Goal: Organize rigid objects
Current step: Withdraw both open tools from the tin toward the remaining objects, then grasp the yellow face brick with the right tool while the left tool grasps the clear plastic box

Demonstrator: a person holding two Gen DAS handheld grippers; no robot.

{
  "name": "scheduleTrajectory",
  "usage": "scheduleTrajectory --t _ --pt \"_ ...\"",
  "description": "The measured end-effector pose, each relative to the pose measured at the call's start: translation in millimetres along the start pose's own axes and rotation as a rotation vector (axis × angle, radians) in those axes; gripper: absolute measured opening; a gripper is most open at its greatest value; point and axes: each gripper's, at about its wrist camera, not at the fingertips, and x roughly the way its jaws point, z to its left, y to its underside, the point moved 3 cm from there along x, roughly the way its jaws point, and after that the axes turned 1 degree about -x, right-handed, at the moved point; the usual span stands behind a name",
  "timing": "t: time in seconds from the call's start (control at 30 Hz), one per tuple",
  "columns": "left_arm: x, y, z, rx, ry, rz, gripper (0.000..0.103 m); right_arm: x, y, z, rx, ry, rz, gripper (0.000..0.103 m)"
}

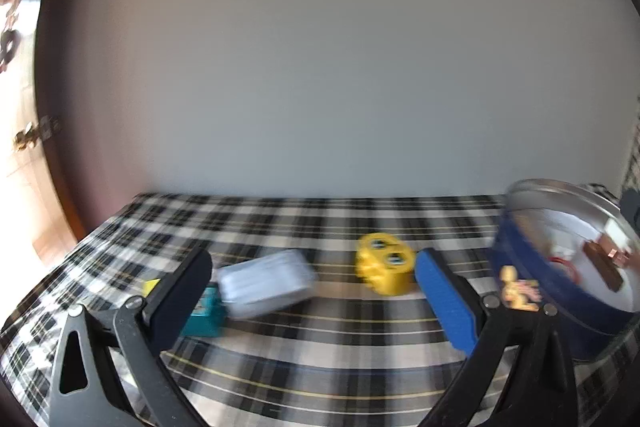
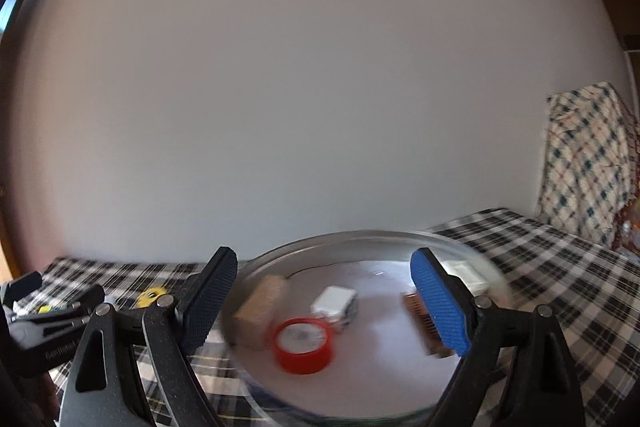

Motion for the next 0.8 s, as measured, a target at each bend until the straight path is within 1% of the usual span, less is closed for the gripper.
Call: scheduleTrajectory --t 0.17,0.27,0.4,0.5,0.63,0.8 --pt "15 -3 44 -0.012 -0.07 0.015 0.102 19 5 35 -0.043 -0.065 0.056 0.09" --pt "26 -6 71 -0.052 -0.115 0.034 0.102 31 8 62 -0.103 -0.114 0.08 0.09" --pt "41 -7 103 -0.088 -0.198 0.063 0.102 44 10 89 -0.128 -0.167 0.1 0.09" --pt "49 -8 122 -0.126 -0.228 0.083 0.102 56 12 112 -0.16 -0.198 0.131 0.09" --pt "53 -12 139 -0.188 -0.24 0.084 0.102 72 16 136 -0.197 -0.236 0.178 0.088" --pt "60 -13 146 -0.203 -0.229 0.102 0.102 100 26 166 -0.234 -0.291 0.306 0.088"
